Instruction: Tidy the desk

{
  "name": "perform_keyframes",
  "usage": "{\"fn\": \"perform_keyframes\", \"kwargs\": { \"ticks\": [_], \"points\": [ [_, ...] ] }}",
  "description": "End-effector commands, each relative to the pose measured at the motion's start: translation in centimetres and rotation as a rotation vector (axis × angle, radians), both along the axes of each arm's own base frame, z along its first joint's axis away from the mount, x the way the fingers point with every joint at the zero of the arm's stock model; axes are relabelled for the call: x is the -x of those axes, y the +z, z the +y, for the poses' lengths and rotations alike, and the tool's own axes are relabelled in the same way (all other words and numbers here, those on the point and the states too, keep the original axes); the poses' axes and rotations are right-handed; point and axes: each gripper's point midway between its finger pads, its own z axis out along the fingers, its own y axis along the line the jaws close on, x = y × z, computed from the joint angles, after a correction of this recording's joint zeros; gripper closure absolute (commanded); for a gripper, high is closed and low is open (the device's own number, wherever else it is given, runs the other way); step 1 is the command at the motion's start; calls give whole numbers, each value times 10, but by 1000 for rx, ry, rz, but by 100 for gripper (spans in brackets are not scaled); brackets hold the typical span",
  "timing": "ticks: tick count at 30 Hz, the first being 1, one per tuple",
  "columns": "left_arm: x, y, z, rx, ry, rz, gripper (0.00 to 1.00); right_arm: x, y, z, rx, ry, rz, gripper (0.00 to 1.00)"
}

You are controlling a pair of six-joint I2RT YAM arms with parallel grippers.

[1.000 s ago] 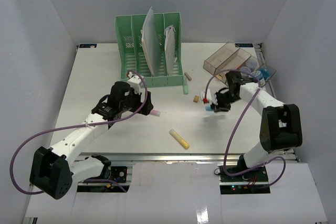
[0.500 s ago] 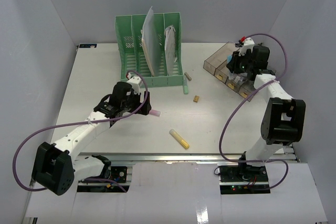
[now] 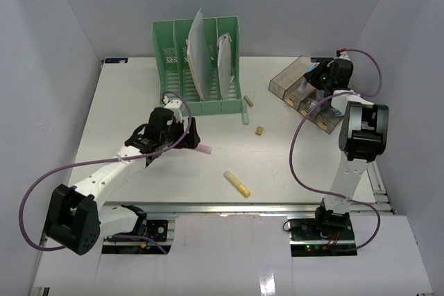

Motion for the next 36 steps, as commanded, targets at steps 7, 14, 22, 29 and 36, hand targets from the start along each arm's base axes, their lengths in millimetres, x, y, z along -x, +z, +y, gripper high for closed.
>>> {"fn": "perform_keyframes", "kwargs": {
  "ticks": [7, 14, 22, 29, 36],
  "points": [
    [7, -11, -10, 325, 311, 199, 3, -20, 30, -14, -2, 0, -132, 32],
    [12, -31, 2, 344, 664, 453, 13, 22, 70, -2, 117, 111, -209, 20],
    [7, -63, -9, 245, 858, 719, 13, 143, 93, 82, 197, 706, -273, 13],
    [-15, -85, -18, 160, 919, 803, 21, 250, 104, 138, 286, 1036, -378, 14],
    [-15, -98, -7, 38, 968, 828, 38, 290, 113, 156, 301, 1096, -464, 13]
  ]
}}
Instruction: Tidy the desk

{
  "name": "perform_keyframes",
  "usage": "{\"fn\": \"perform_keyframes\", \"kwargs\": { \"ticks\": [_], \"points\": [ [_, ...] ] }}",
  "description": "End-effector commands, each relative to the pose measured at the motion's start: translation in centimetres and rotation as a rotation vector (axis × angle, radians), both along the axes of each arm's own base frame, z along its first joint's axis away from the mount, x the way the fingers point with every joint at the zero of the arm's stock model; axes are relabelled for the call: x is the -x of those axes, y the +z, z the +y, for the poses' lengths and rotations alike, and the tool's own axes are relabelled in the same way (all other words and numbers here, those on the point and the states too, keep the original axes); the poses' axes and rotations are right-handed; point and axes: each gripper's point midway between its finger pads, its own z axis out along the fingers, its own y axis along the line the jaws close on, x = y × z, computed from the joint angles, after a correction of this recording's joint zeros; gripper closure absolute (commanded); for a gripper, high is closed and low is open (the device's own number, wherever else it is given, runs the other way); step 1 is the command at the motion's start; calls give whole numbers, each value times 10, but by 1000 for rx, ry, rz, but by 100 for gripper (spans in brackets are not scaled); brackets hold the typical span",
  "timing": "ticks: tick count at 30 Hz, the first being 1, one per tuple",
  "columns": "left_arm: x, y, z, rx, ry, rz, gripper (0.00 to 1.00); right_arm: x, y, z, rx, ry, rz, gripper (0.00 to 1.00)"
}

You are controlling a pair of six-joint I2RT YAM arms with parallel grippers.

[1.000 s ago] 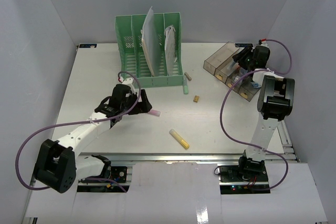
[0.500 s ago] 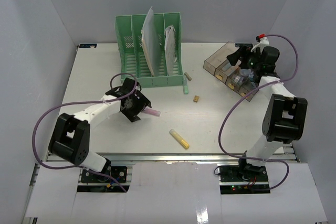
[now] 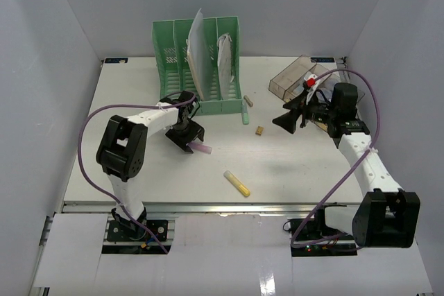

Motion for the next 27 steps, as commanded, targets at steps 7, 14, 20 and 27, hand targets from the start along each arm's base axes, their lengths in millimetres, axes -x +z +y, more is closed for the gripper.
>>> {"fn": "perform_keyframes", "kwargs": {
  "ticks": [7, 14, 20, 27],
  "points": [
    [16, 2, 22, -120, -2, 98, 64, 31, 13, 8, -16, 111, -89, 12],
    [12, 22, 9, -29, -132, 2, 89, 76, 14, 25, -50, 367, -195, 3],
    [14, 67, -19, 148, -440, -229, 100, 91, -11, 45, -54, 400, -155, 10],
    [25, 137, -68, 447, -731, -658, 100, 92, -56, 93, 98, 426, 82, 13]
  ]
}}
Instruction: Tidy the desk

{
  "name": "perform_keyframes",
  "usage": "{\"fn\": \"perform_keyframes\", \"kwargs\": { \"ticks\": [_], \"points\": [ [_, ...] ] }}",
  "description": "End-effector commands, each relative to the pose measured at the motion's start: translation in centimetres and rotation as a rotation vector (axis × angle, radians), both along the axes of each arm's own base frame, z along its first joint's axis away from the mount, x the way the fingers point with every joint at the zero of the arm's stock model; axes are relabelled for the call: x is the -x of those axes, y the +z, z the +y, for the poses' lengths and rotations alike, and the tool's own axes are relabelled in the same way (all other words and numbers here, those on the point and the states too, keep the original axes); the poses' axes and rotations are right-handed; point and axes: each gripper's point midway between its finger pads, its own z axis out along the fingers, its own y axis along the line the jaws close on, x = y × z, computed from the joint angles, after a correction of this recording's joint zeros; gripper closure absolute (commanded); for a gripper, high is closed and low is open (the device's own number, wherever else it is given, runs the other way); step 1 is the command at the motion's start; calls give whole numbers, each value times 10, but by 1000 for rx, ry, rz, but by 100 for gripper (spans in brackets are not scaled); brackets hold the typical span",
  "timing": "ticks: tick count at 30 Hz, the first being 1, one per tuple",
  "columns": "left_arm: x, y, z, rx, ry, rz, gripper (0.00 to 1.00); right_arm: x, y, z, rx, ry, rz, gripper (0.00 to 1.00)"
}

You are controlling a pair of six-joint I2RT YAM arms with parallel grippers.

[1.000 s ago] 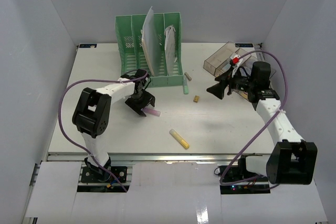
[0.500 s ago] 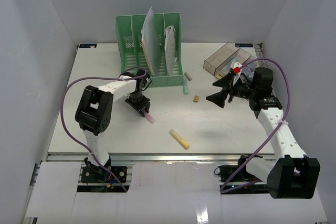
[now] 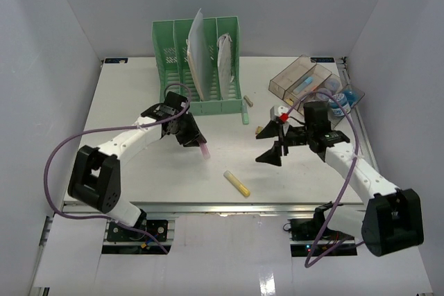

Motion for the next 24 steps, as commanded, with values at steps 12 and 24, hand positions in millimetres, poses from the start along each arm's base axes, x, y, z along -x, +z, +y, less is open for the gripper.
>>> {"fn": "perform_keyframes", "kwargs": {
  "ticks": [12, 24],
  "points": [
    [-28, 112, -61, 425, -102, -543, 100, -66, 34, 99, 7, -394, 356, 4],
    [-34, 123, -70, 472, -96, -548, 100, -95, 20, 125, 26, -465, 398, 31]
  ]
}}
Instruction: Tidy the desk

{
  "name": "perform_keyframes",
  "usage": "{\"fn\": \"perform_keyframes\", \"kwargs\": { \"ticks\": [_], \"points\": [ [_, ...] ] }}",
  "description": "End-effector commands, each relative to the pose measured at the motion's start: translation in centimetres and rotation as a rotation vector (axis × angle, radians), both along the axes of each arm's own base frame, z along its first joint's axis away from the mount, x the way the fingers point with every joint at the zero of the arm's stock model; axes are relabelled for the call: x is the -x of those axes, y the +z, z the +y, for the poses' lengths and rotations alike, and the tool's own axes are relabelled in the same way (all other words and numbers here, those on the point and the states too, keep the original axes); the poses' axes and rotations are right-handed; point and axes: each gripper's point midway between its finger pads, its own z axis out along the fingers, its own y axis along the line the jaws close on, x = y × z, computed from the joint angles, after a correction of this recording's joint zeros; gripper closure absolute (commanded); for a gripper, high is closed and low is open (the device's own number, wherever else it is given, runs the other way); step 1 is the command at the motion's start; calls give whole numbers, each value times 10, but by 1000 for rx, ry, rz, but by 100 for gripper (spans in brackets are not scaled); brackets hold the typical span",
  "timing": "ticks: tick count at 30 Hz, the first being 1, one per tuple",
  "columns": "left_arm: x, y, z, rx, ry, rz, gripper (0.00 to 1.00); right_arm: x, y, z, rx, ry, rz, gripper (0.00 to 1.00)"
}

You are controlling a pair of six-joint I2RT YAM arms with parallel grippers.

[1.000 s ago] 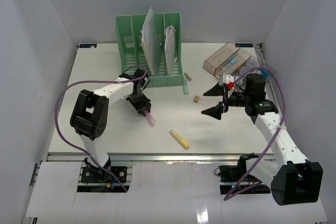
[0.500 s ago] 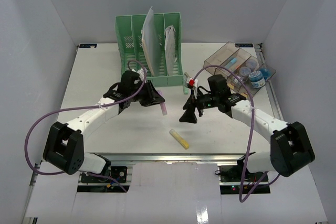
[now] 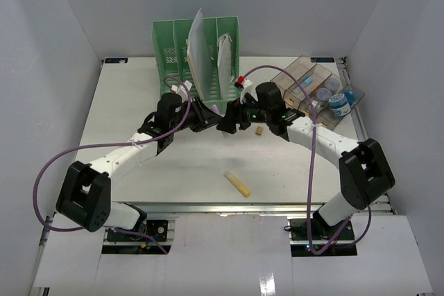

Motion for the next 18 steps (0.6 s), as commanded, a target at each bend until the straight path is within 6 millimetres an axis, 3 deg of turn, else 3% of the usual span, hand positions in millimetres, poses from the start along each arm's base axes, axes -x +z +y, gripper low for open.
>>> {"fn": "perform_keyframes", "kwargs": {
  "ticks": [1, 5, 8, 11, 12, 15, 17, 18],
  "points": [
    [-6, 25, -6, 50, -4, -56, 100, -10, 15, 12, -40, -20, -27, 35],
    [-5, 27, -8, 58, -11, -54, 100, -9, 16, 13, -38, -2, -49, 56],
    [-4, 25, -8, 60, -13, -46, 99, -5, 19, 16, -46, 41, -77, 77],
    [-3, 25, -7, 59, -11, -47, 86, 0, 23, 18, -60, 88, -88, 89],
    [-3, 27, -7, 57, -13, -54, 66, 2, 24, 18, -61, 105, -97, 91],
    [0, 34, -5, 53, -24, -97, 27, 5, 24, 17, -52, 124, -113, 92],
    [-1, 42, -2, 43, -15, -140, 7, 6, 24, 14, -44, 125, -131, 92],
    [-2, 47, 3, 27, 2, -173, 3, 6, 25, 11, -37, 120, -145, 92]
  ]
}}
